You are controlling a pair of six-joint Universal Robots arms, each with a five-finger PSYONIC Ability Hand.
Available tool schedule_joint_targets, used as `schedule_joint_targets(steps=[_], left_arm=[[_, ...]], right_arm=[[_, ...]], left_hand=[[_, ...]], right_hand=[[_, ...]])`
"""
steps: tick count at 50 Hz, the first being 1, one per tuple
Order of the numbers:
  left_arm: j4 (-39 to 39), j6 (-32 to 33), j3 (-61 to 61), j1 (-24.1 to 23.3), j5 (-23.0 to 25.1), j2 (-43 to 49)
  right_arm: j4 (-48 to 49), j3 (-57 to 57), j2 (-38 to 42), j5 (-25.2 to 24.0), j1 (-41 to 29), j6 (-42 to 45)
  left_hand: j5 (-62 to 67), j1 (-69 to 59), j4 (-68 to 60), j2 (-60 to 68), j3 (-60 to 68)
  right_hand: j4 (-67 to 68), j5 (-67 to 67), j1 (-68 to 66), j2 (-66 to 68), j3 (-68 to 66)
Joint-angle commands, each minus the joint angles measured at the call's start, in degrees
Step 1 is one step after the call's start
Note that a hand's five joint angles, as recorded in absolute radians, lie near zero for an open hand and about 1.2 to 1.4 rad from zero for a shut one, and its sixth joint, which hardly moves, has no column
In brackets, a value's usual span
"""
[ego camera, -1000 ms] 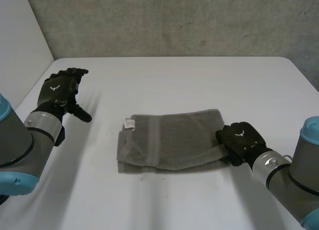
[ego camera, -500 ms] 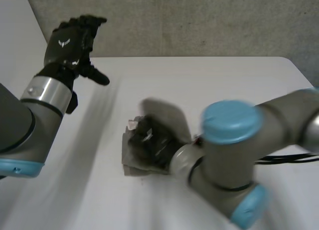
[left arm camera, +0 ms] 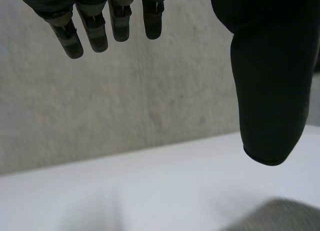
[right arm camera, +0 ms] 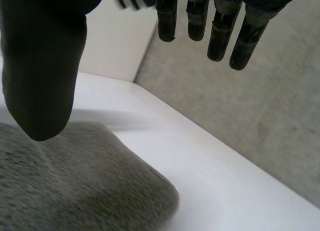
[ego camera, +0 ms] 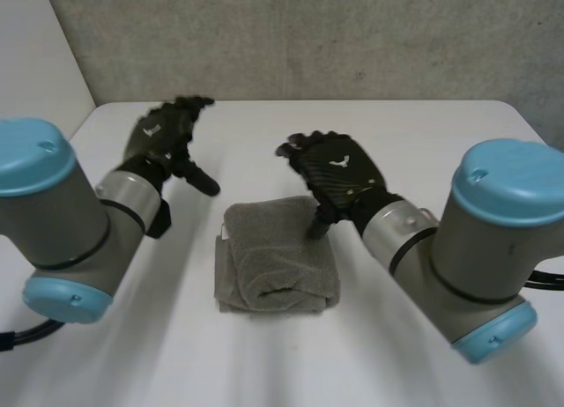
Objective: Fold the towel.
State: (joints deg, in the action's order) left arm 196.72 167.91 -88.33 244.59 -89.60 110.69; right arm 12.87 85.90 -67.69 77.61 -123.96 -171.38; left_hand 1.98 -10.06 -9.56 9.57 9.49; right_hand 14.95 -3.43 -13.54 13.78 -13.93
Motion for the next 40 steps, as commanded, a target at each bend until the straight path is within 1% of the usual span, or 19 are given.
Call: schedule_joint_targets(steps=[1,10,14,16,17,18,19,21,22,24,25,26,27,29,30,32,34,37,40], left_arm=[[-3.5,-0.5,0.4,-3.4,0.2,6.0],[-5.3,-0.1,0.6,-5.9,0.2,13.4],[-5.6,0.3,1.1,-6.0,0.0,13.2],[-6.4,0.4,1.6,-6.1,0.0,12.6],[-7.6,0.4,2.5,-6.1,0.0,11.4],[-9.6,0.5,3.9,-6.1,0.0,9.5],[-9.6,0.5,3.9,-6.1,0.0,9.5],[-15.5,1.5,8.1,-6.1,-0.1,4.6],[-15.6,1.5,8.1,-6.1,-0.1,4.6],[-22.3,3.7,13.7,-5.6,-0.8,0.1],[-22.3,3.7,13.7,-5.6,-0.8,0.1],[-25.3,4.5,16.8,-5.2,-2.0,-2.2],[-25.3,4.5,16.9,-5.2,-2.0,-2.2],[-31.2,5.1,22.8,-3.9,-5.0,-6.2],[-31.2,5.1,22.9,-3.9,-5.1,-6.2],[-37.1,5.2,26.5,-2.1,-7.6,-9.2],[-39.2,5.3,27.2,-1.7,-8.2,-10.4],[-41.6,5.4,27.2,-1.0,-8.3,-13.4],[-41.9,5.8,26.2,0.0,-8.2,-15.6]], right_arm=[[-3.7,-2.7,6.0,-0.3,2.2,-2.3],[-9.0,-7.2,15.8,0.2,2.2,-2.6],[-11.3,-8.5,15.4,0.2,2.3,-2.1],[-13.1,-9.6,11.8,0.3,2.5,-2.3],[-13.1,-9.6,11.8,0.3,2.5,-2.3],[-13.7,-10.0,8.7,0.3,2.9,-2.3],[-13.7,-10.0,8.7,0.3,2.9,-2.3],[-14.3,-10.6,2.1,0.9,5.1,-2.1],[-14.3,-10.6,2.0,0.9,5.1,-2.1],[-15.4,-12.7,-4.2,4.0,7.2,-2.5],[-15.4,-12.7,-4.2,4.0,7.2,-2.5],[-16.4,-14.1,-6.6,6.6,7.8,-2.3],[-16.4,-14.1,-6.7,6.6,7.8,-2.3],[-19.6,-17.0,-10.2,11.7,9.6,-1.9],[-19.6,-17.0,-10.2,11.7,9.6,-1.9],[-23.1,-19.6,-12.0,14.3,11.7,-1.7],[-24.8,-20.6,-12.5,14.5,12.5,-1.7],[-27.1,-21.9,-13.4,14.2,13.7,-1.7],[-27.7,-22.4,-13.8,14.1,14.2,-1.6]], left_hand=[[-1.8,-0.2,-0.7,0.6,0.7],[-1.8,-0.2,-0.7,0.6,0.7],[-1.8,-0.2,-0.7,0.6,0.7],[-1.8,-0.2,-0.7,0.6,0.7],[-1.8,-0.2,-0.7,0.6,0.7],[-1.8,-0.2,-0.7,0.6,0.7],[-1.8,-0.2,-0.7,0.6,0.7],[-1.8,-0.2,-0.7,0.6,0.7],[-1.8,-0.2,-0.7,0.6,0.7],[-1.8,-0.2,-0.7,0.6,0.7],[-1.8,-0.2,-0.7,0.6,0.7],[-1.8,-0.2,-0.7,0.6,0.7],[-1.8,-0.2,-0.7,0.6,0.7],[-1.8,-0.2,-0.7,0.6,0.7],[-1.8,-0.2,-0.7,0.6,0.7],[-1.8,-0.2,-0.7,0.6,0.7],[-1.8,-0.2,-0.7,0.6,0.7],[-1.8,-0.2,-0.7,0.6,0.7],[-1.8,-0.2,-0.7,0.6,0.7]], right_hand=[[-5.0,3.4,3.5,-3.8,3.9],[-5.0,3.4,3.5,-3.8,3.9],[-5.0,3.4,3.5,-3.8,3.9],[-5.0,3.4,3.5,-3.8,3.9],[-5.0,3.4,3.5,-3.8,3.9],[-5.0,3.4,3.5,-3.8,3.9],[-5.0,3.4,3.5,-3.8,3.9],[-5.0,3.4,3.5,-3.8,3.9],[-5.0,3.4,3.5,-3.8,3.9],[-5.0,3.4,3.5,-3.8,3.9],[-5.0,3.4,3.5,-3.8,3.9],[-5.0,3.4,3.5,-3.8,3.9],[-5.0,3.4,3.5,-3.8,3.9],[-5.0,3.4,3.5,-3.8,3.9],[-5.0,3.4,3.5,-3.8,3.9],[-5.0,3.4,3.5,-3.8,3.9],[-5.0,3.4,3.5,-3.8,3.9],[-5.0,3.4,3.5,-3.8,3.9],[-5.0,3.4,3.5,-3.8,3.9]])
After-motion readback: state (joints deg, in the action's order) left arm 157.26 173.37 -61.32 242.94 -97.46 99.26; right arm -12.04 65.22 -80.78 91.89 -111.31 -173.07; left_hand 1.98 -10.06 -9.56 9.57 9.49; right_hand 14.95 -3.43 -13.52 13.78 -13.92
